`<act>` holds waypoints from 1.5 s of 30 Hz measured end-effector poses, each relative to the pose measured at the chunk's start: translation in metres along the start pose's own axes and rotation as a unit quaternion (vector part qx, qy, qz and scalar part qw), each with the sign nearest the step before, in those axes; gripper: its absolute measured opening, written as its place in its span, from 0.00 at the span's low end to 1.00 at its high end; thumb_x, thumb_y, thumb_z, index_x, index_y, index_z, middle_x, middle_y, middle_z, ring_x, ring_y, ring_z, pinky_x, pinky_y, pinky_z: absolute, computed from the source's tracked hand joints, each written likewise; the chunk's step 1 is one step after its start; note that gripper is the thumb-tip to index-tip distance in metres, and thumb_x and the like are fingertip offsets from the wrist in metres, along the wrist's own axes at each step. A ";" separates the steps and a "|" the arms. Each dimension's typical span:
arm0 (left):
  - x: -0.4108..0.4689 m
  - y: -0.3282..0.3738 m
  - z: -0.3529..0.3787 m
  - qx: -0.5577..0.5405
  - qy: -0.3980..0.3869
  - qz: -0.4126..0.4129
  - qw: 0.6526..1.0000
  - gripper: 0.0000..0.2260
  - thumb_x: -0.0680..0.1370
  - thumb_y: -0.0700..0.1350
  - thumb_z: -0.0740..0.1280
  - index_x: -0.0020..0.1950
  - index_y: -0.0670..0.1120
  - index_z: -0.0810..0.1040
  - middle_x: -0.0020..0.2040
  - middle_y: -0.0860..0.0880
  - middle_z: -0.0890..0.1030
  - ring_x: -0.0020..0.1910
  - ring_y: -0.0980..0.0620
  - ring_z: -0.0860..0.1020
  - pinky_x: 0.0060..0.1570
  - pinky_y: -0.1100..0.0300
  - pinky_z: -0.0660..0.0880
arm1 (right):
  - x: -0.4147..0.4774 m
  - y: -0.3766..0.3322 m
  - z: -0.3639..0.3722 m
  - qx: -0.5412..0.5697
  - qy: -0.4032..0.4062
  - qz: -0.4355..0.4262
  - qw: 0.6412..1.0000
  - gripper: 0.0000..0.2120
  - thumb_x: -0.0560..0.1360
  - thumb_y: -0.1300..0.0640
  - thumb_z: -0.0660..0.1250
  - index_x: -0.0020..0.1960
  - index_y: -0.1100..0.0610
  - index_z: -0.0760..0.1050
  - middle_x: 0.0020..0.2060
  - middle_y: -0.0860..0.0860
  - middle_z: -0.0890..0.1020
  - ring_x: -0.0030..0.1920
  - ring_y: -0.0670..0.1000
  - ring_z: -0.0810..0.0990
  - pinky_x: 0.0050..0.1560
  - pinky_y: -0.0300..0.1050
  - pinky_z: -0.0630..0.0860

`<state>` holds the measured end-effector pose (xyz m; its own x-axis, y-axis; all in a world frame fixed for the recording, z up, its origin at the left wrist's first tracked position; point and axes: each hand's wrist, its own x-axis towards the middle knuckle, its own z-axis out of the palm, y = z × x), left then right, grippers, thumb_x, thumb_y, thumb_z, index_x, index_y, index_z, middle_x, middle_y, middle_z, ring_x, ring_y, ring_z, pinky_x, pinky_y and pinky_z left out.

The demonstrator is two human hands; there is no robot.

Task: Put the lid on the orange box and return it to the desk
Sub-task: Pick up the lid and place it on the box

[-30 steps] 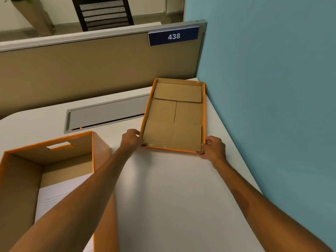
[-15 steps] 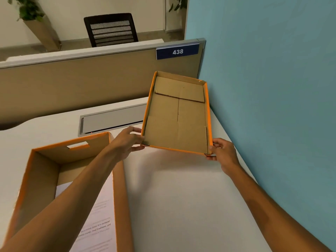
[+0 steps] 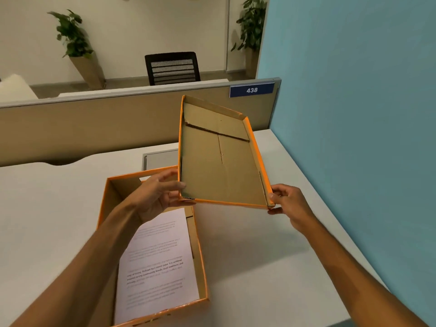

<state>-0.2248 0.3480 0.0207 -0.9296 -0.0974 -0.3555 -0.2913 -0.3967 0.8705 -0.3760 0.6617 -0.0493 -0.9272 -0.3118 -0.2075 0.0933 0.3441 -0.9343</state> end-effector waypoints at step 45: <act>-0.111 -0.049 0.042 -0.044 0.101 0.061 0.992 0.28 0.77 0.59 0.64 0.73 0.48 0.67 0.72 0.40 0.72 0.67 0.39 0.75 0.66 0.38 0.71 | -0.176 -0.155 0.082 0.273 0.053 -0.285 0.917 0.16 0.72 0.53 0.75 0.58 0.45 0.77 0.52 0.43 0.86 0.53 0.51 0.85 0.51 0.51 0.82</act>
<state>-0.1165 0.4162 0.0318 -0.8896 -0.3272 -0.3187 -0.1509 -0.4480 0.8812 -0.1981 0.5907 0.1085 -0.9090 -0.2056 0.3627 -0.2768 -0.3528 -0.8938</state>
